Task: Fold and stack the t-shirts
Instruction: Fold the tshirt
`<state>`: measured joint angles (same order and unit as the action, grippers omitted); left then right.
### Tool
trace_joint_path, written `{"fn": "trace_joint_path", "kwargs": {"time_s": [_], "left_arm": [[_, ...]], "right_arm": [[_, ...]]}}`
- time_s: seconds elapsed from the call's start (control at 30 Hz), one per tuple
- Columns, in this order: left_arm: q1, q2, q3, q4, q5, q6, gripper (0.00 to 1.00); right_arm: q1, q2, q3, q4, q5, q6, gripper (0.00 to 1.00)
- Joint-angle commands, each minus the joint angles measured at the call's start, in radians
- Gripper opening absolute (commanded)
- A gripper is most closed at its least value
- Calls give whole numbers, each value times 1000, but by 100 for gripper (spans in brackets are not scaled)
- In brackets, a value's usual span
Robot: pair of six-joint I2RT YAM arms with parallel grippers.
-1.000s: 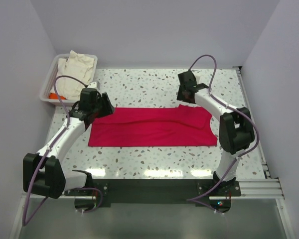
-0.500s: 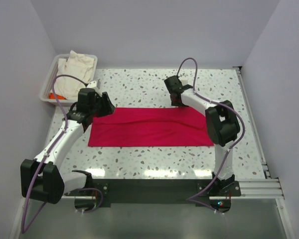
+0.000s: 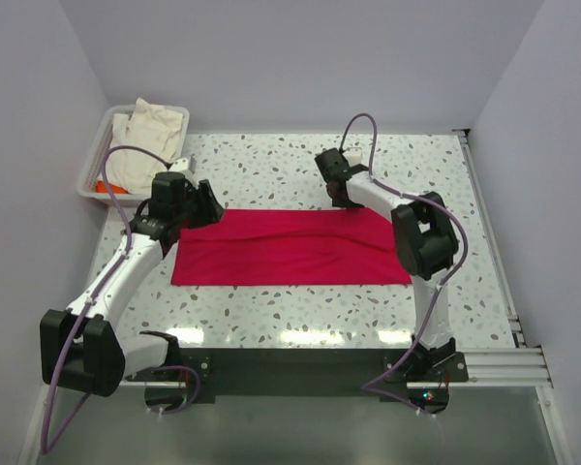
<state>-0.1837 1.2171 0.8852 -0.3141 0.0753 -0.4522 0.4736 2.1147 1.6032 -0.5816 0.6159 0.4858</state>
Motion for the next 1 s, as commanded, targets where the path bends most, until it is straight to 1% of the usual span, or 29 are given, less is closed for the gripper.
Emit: {"fn": "trace_joint_path", "kwargs": {"time_s": [0.0, 0.03, 0.13, 0.17, 0.23, 0.27, 0.37, 0.43, 0.47, 0.73, 0.93, 0.97], "left_arm": [[0, -25, -9, 24, 15, 14, 57], [0, -25, -11, 24, 15, 14, 57], [1, -25, -12, 24, 18, 12, 57], [0, -25, -14, 24, 20, 12, 57], [0, -24, -14, 24, 18, 12, 57], [0, -24, -12, 24, 20, 12, 57], [0, -27, -14, 24, 20, 12, 57], [0, -27, -14, 24, 21, 12, 57], [0, -30, -15, 23, 21, 12, 57], [0, -34, -19, 24, 29, 10, 57], [0, -36, -23, 27, 35, 9, 57], [0, -33, -22, 29, 35, 9, 57]], "right_arm": [[13, 13, 47, -15, 53, 5, 47], [14, 11, 47, -18, 56, 13, 42], [17, 1, 43, -24, 67, 30, 38], [17, -4, 41, -27, 70, 34, 33], [19, -15, 34, -34, 77, 46, 28], [20, -27, 29, -38, 82, 54, 22], [19, -64, 6, -46, 90, 76, 10], [19, -85, -9, -44, 85, 88, 5], [19, -107, -26, -43, 84, 91, 1], [22, -246, -149, -8, 33, 145, 0], [39, -372, -311, 61, -51, 220, 0], [43, -392, -368, 78, -68, 233, 0]]}}
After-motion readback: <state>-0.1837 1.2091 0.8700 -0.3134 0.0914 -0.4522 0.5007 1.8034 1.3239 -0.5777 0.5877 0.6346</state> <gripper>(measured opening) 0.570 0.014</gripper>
